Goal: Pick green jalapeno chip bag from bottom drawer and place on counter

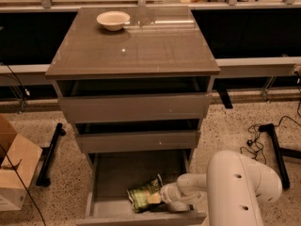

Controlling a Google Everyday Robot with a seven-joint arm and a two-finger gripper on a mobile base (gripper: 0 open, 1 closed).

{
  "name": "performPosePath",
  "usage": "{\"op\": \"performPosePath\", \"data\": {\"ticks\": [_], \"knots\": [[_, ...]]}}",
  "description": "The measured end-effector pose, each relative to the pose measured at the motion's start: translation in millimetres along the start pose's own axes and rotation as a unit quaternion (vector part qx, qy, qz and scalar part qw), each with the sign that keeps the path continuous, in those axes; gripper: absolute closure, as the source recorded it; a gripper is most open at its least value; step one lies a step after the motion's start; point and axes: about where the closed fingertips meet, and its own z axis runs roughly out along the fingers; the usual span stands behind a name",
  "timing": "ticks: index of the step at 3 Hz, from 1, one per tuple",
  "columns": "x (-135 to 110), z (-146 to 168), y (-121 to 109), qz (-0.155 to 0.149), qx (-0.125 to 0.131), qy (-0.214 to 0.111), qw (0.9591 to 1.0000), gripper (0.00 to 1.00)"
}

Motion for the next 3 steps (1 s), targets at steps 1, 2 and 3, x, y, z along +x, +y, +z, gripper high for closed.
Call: {"op": "performPosePath", "data": {"ticks": [1, 2, 3], "knots": [[5.8, -0.3, 5.7, 0.006, 0.003, 0.004, 1.0, 0.61], [5.2, 7.8, 16.8, 0.015, -0.003, -0.004, 0.9999, 0.9], [-9.4, -0.2, 26.9, 0.019, -0.008, -0.032, 0.9993, 0.76]]}}
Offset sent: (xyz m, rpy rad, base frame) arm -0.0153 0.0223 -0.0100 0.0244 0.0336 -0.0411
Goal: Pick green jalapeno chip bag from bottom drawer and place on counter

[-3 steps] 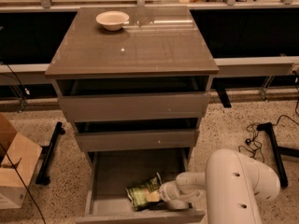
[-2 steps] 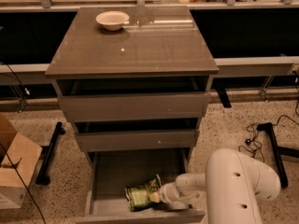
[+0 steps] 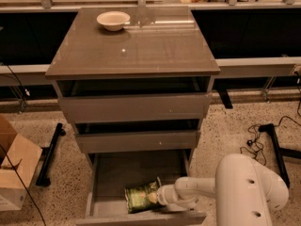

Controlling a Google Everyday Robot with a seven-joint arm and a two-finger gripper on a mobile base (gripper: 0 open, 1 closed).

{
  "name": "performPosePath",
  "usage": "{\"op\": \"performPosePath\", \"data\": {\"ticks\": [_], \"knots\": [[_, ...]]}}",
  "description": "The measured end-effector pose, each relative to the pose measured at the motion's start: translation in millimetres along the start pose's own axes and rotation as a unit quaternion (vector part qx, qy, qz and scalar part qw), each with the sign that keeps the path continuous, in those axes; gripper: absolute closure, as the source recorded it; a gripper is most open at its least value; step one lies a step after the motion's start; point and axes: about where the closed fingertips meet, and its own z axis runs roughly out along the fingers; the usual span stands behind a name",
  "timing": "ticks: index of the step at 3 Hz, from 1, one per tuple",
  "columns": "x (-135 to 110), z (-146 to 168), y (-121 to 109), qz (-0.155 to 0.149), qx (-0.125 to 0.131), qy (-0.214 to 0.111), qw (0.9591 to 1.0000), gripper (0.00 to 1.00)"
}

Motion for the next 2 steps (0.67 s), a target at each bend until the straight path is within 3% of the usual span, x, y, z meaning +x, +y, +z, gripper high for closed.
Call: {"op": "performPosePath", "data": {"ticks": [1, 2], "knots": [[-51.7, -41.3, 24.7, -0.042, -0.037, -0.056, 0.9969, 0.53], [-88.9, -72.0, 48.0, -0.082, -0.072, -0.077, 0.991, 0.29]]}}
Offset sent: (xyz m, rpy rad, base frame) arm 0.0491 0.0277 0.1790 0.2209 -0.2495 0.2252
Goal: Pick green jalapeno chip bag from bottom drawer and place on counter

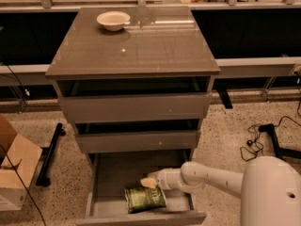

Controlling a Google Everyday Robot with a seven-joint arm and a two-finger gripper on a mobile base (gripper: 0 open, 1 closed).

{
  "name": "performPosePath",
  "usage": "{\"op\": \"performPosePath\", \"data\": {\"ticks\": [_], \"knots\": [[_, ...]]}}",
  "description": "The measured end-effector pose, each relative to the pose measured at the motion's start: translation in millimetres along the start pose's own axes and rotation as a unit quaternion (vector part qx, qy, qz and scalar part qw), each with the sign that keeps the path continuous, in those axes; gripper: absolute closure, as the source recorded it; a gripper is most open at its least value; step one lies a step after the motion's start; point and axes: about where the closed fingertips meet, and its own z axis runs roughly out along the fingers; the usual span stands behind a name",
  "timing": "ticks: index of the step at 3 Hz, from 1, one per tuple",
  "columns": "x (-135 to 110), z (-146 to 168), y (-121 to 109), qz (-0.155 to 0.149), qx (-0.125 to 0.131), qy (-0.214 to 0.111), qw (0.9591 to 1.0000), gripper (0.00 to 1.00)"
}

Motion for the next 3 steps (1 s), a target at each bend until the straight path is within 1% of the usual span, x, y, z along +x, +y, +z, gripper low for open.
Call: {"op": "performPosePath", "data": {"ticks": [1, 2, 3], "knots": [[-8.5, 3.3, 3.0, -0.007, -0.015, 0.009, 0.9998, 0.06], [10.7, 20.6, -3.3, 0.006, -0.014, 0.039, 0.9991, 0.0], [37.9, 39.7, -11.6, 0.026, -0.01, 0.076, 0.9967, 0.0]]}}
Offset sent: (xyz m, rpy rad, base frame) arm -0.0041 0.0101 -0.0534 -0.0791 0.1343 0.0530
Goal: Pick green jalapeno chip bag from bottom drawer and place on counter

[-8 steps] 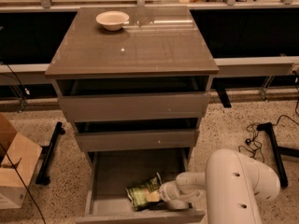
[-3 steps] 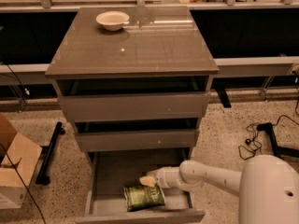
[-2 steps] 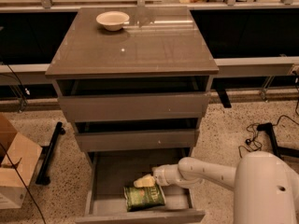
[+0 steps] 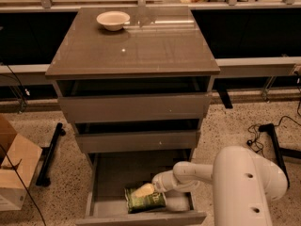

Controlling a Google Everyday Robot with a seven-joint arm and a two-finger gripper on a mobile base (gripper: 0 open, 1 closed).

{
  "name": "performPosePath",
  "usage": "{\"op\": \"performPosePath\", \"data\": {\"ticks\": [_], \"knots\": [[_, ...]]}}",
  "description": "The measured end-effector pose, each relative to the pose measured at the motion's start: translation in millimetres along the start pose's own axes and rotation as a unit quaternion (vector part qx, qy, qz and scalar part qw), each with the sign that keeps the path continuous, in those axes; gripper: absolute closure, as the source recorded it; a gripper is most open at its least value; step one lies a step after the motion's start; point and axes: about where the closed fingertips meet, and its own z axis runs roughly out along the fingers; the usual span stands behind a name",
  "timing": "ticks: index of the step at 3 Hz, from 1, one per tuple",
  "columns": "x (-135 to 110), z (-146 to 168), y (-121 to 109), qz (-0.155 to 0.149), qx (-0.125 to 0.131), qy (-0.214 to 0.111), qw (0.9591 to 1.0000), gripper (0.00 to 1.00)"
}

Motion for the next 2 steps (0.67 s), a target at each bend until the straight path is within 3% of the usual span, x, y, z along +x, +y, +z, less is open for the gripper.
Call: {"op": "performPosePath", "data": {"ticks": [1, 2], "knots": [[18.7, 17.7, -9.9, 0.017, 0.003, 0.027, 0.9995, 0.0], [26.0, 22.6, -22.3, 0.032, 0.013, 0.028, 0.999, 0.0]]}}
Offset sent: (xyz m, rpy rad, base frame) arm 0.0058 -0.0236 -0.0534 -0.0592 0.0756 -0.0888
